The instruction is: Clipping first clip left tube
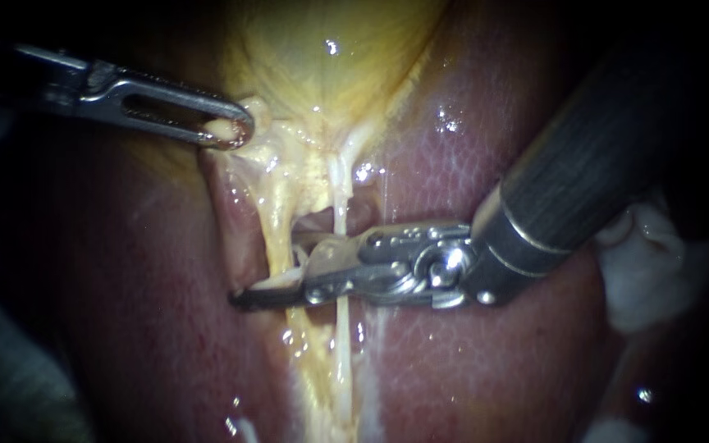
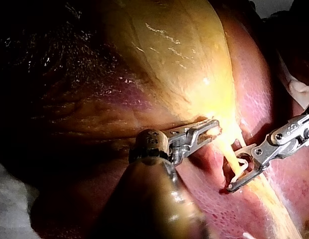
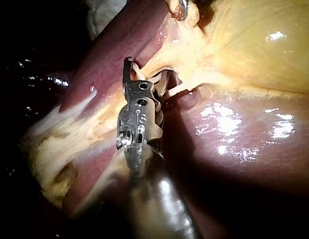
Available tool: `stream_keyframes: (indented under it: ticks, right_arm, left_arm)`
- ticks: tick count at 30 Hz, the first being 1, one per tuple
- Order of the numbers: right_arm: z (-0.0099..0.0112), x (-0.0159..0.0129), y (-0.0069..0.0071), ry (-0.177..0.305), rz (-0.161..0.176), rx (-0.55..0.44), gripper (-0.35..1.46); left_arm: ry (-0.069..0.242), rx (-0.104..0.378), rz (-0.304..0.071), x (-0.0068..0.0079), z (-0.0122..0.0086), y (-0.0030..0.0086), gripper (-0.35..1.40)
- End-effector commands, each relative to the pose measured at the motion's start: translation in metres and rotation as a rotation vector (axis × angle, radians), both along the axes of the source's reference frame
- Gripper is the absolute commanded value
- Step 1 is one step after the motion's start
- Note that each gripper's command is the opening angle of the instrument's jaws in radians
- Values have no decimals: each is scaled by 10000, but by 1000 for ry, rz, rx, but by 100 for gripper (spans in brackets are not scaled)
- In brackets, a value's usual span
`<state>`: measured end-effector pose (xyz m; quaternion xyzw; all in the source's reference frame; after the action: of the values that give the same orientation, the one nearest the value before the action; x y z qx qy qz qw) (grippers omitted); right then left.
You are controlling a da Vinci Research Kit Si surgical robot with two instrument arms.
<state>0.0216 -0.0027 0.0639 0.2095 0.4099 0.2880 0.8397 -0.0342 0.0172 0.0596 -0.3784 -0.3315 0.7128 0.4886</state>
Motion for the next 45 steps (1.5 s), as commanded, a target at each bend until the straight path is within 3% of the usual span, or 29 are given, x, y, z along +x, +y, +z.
stream_keyframes:
  ticks: [1, 11, 14, 21, 31, 39, 45]
  right_arm:
    - [-1, -1, 0, 1, -1, 0, 50]
    - [-12, -16, 6, 7, -2, 8, 49]
    - [-13, -20, 6, 16, -20, 29, 50]
    - [-16, -32, 6, 47, -47, 59, 50]
    - [-32, -46, 17, 95, -50, 88, 50]
    - [-35, -44, 11, 129, -81, 137, 49]
    - [-35, -44, 11, 154, -73, 180, 49]
  left_arm:
    - [0, 0, 0, 0, 0, 0, -35]
    - [-1, 0, 1, 1, 0, 0, -35]
    - [-1, 0, 1, 1, 0, 0, -35]
    - [-1, 0, 1, 2, -1, 0, -35]
    - [-1, 0, 1, 2, -1, 0, -35]
    - [-1, 0, 1, 3, -1, 0, -35]
    - [-2, 1, 2, 3, -2, 0, -35]
